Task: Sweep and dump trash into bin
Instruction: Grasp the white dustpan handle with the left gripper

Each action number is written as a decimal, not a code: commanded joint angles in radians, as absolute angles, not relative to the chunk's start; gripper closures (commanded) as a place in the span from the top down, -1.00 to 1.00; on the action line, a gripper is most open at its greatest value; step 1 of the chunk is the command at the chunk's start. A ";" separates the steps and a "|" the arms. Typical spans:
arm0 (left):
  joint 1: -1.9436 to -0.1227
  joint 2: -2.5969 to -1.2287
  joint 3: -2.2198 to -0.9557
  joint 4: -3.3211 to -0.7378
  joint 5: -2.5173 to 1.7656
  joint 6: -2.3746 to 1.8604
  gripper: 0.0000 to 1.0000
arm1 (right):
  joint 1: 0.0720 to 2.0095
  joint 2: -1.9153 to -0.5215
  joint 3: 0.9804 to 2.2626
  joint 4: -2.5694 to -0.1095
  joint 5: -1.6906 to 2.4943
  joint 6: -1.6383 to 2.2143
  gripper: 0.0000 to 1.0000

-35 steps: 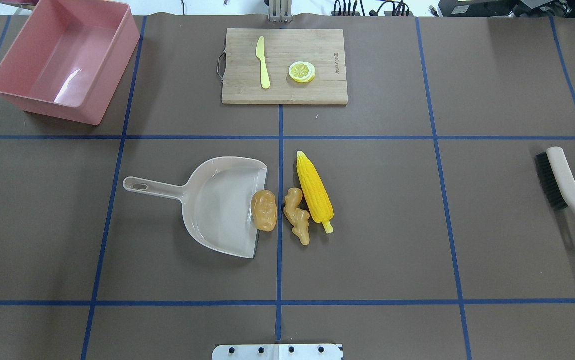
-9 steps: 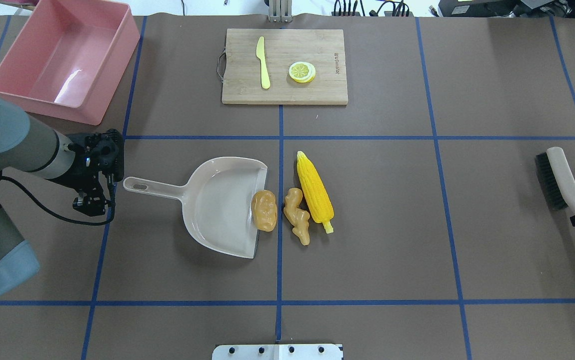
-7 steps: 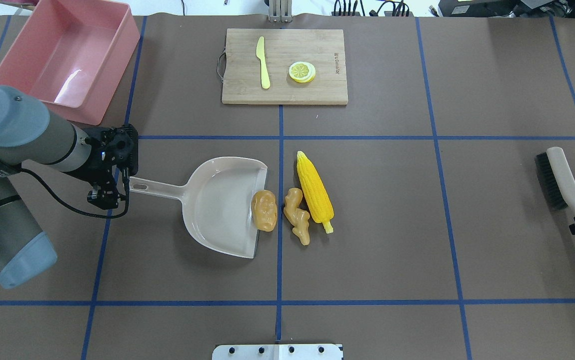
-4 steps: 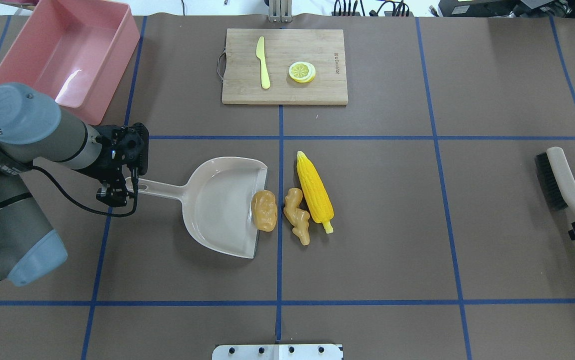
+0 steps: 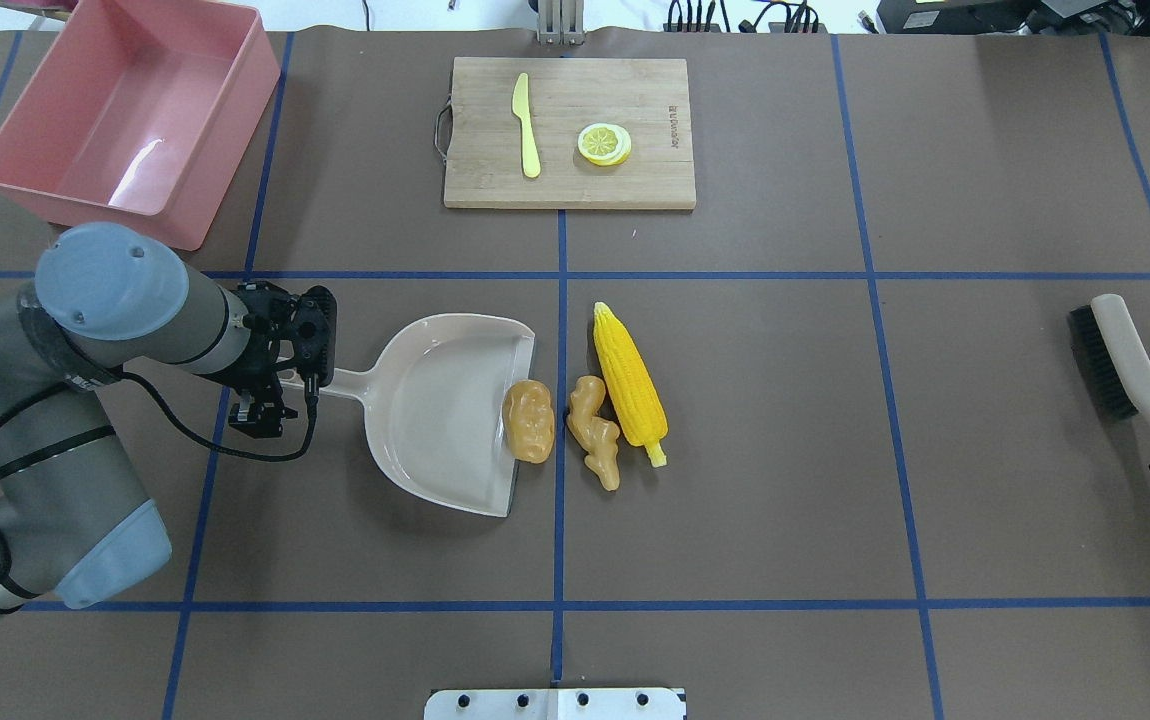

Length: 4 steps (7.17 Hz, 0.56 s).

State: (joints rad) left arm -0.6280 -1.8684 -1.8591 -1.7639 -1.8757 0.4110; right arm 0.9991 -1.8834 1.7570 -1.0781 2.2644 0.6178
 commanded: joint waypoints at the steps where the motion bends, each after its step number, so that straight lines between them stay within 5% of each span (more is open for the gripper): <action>1: -0.623 -1.885 -1.821 -1.766 -1.875 0.410 0.97 | 1.009 -1.861 1.787 -1.089 2.287 0.606 -1.00; 4: -0.618 -1.905 -1.807 -1.764 -1.876 0.407 0.96 | 1.089 -1.800 1.844 -1.204 2.339 0.604 -1.00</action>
